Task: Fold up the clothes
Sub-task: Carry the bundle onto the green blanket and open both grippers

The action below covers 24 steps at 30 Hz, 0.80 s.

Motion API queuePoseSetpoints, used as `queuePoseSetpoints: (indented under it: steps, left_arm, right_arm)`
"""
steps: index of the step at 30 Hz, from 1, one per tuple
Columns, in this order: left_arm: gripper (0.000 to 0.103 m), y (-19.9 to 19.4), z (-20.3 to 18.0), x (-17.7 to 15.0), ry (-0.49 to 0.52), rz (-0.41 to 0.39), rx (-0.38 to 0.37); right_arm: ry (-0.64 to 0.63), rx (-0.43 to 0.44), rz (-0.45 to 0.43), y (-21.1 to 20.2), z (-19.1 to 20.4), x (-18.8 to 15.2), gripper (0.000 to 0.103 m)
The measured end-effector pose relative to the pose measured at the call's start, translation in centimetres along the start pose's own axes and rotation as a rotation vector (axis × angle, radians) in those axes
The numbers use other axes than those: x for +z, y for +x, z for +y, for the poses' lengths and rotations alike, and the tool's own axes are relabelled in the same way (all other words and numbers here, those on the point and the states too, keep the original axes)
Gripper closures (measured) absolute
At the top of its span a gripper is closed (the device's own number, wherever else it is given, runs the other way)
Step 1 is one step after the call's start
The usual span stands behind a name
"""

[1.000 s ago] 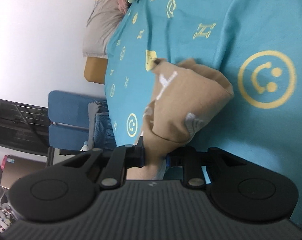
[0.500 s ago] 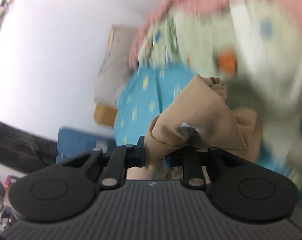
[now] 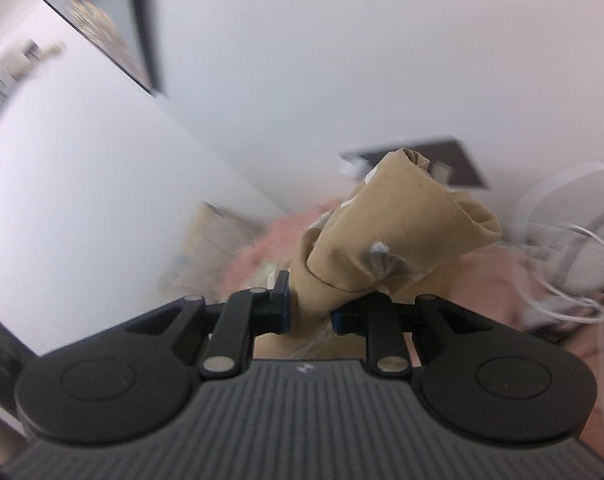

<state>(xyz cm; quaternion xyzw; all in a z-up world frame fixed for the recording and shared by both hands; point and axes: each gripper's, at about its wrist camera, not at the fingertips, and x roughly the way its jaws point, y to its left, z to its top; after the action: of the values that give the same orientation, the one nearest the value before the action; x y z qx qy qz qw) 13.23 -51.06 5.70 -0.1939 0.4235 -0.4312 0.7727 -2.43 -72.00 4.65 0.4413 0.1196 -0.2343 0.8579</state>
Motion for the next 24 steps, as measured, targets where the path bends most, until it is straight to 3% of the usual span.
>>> queuePoseSetpoints:
  steps: [2,5,7,11,13,15,17,20,22,24]
  left_arm:
    - [0.089,1.1,1.7,-3.0,0.046,0.060,0.041]
    - [0.089,1.2,4.2,-7.5,0.139,0.109,0.085]
    - [0.088,1.0,5.6,-9.1,0.183,0.123,0.102]
    - [0.080,-0.3,5.0,-10.2,0.253,0.087,0.148]
    - [0.069,-0.9,3.5,-10.0,0.301,0.080,0.188]
    - [0.041,-2.2,2.2,-9.9,0.330,0.076,0.209]
    - [0.024,-4.4,1.0,-9.9,0.349,0.048,0.212]
    - [0.012,-8.1,-1.0,-10.2,0.381,-0.001,0.214]
    - [0.005,-11.2,-2.3,-10.8,0.412,-0.044,0.213]
    - [0.000,-14.2,-3.7,-11.4,0.442,-0.087,0.212]
  right_arm:
    - [0.039,-0.065,0.069,0.6,-2.8,-2.3,0.081]
    - [0.067,-0.094,0.128,0.0,-6.5,-6.5,0.081]
    - [0.043,-0.112,0.138,-0.2,-7.5,-8.6,0.080]
    - [-0.007,-0.130,0.109,-0.9,-6.9,-10.3,0.076]
    - [0.002,-0.159,0.115,-1.8,-6.2,-9.9,0.075]
    - [-0.018,-0.194,0.111,-2.8,-5.2,-9.0,0.075]
    - [-0.075,-0.212,0.096,-4.7,-3.9,-8.8,0.075]
    - [-0.148,-0.188,0.057,-8.0,-1.7,-8.3,0.075]
    - [-0.203,-0.166,0.015,-10.8,0.1,-8.2,0.063]
    - [-0.260,-0.129,-0.039,-13.7,2.1,-8.2,0.007]
